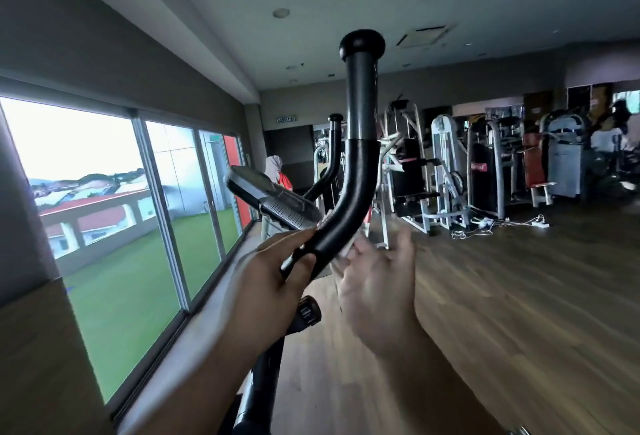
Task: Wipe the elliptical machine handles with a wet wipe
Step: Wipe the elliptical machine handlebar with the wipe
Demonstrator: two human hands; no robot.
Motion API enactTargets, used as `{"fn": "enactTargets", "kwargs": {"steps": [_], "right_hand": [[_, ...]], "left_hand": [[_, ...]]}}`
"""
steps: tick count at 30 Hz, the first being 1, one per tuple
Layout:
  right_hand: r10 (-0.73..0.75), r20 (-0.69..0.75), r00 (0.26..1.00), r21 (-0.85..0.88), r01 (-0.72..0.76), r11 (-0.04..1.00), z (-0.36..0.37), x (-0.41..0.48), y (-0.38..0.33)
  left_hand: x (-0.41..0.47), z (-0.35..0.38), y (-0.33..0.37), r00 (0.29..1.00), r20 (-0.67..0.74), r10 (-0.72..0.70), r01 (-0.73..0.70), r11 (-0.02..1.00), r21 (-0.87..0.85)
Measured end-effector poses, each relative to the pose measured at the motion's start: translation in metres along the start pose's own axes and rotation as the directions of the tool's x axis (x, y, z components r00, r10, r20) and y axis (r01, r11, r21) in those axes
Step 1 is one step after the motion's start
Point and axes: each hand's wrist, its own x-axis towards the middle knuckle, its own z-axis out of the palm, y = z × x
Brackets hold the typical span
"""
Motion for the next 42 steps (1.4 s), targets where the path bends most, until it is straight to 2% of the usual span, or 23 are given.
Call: {"fn": "enactTargets", "kwargs": {"steps": [3, 6, 9, 13, 16, 20, 23, 27, 31, 36, 39, 42], "right_hand": [[-0.029, 0.054, 0.998, -0.14, 0.036, 0.989, -0.002, 0.008, -0.013], [-0.018, 0.077, 0.997, -0.273, 0.039, 0.961, 0.002, 0.018, -0.042], [-0.128, 0.107, 0.986, -0.339, 0.158, 0.927, 0.008, 0.02, -0.062], [-0.173, 0.167, 0.971, -0.584, 0.239, 0.776, -0.014, -0.001, -0.015], [-0.241, 0.142, 0.96, -0.61, 0.277, 0.742, -0.012, -0.002, -0.024], [-0.32, 0.136, 0.938, -0.547, 0.34, 0.765, 0.011, 0.002, -0.047], [-0.355, 0.097, 0.93, -0.567, 0.345, 0.748, 0.005, -0.007, -0.023], [-0.393, -0.066, 0.917, -0.464, 0.321, 0.826, 0.006, -0.002, -0.033], [-0.411, -0.079, 0.908, -0.532, 0.31, 0.788, -0.001, -0.004, -0.026], [-0.25, -0.032, 0.968, -0.433, 0.212, 0.876, -0.038, -0.004, -0.026], [-0.057, 0.022, 0.998, -0.37, 0.061, 0.927, -0.068, -0.004, -0.018], [0.142, 0.043, 0.989, -0.351, -0.118, 0.929, -0.094, -0.011, 0.001]], "left_hand": [[0.003, 0.007, 0.007, 0.999, -0.046, -0.026, 0.031, 0.994, 0.103], [0.003, 0.01, 0.014, 0.995, -0.084, -0.051, 0.06, 0.992, 0.114], [0.003, 0.013, 0.015, 0.995, -0.083, -0.054, 0.064, 0.99, 0.125], [0.002, 0.015, 0.013, 0.994, -0.103, -0.039, 0.054, 0.988, 0.143], [-0.002, 0.018, 0.009, 0.995, -0.1, -0.026, 0.041, 0.987, 0.156], [-0.003, 0.019, 0.008, 0.995, -0.094, -0.024, 0.039, 0.987, 0.159], [-0.006, 0.018, 0.011, 0.998, -0.067, -0.015, 0.026, 0.987, 0.161], [-0.012, 0.019, 0.016, 0.999, -0.025, -0.035, 0.038, 0.985, 0.17], [-0.02, 0.019, 0.02, 0.997, -0.025, -0.067, 0.071, 0.975, 0.212], [-0.041, 0.024, 0.024, 0.975, -0.13, -0.179, 0.21, 0.929, 0.303], [-0.066, 0.033, 0.028, 0.934, -0.231, -0.273, 0.343, 0.865, 0.365], [-0.098, 0.047, 0.037, 0.866, -0.314, -0.39, 0.493, 0.775, 0.397]]}}
